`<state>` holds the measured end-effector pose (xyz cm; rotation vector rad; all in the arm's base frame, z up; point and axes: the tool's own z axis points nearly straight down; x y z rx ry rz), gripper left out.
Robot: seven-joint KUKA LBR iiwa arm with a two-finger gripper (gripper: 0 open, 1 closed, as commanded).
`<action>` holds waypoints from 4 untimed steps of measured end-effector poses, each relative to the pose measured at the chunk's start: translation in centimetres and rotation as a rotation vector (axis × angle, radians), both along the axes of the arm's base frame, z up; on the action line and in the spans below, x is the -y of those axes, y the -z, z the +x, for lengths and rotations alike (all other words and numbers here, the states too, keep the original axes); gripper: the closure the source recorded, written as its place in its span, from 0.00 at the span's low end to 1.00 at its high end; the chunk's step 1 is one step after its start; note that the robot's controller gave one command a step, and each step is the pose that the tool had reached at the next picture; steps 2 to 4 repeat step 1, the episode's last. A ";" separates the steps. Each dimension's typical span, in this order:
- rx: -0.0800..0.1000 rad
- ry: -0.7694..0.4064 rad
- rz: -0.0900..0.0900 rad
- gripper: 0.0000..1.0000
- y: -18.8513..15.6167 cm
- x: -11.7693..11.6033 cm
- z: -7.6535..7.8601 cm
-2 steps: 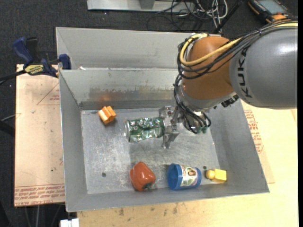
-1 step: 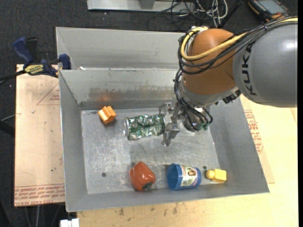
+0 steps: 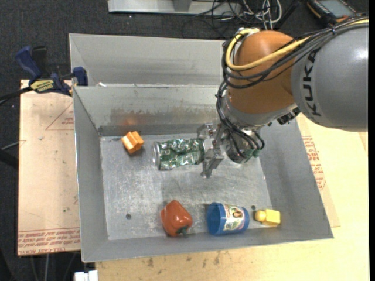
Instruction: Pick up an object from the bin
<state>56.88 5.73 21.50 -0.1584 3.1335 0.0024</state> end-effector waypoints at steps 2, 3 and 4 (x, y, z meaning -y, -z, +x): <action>0.000 -0.201 -0.001 1.00 0.8 -1.4 1.7; 0.000 -0.201 -0.001 1.00 0.8 -1.4 1.7; 0.000 -0.201 -0.001 1.00 0.8 -1.4 1.7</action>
Offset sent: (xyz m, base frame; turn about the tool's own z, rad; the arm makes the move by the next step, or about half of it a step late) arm 0.0043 0.0090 -0.1360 -0.0320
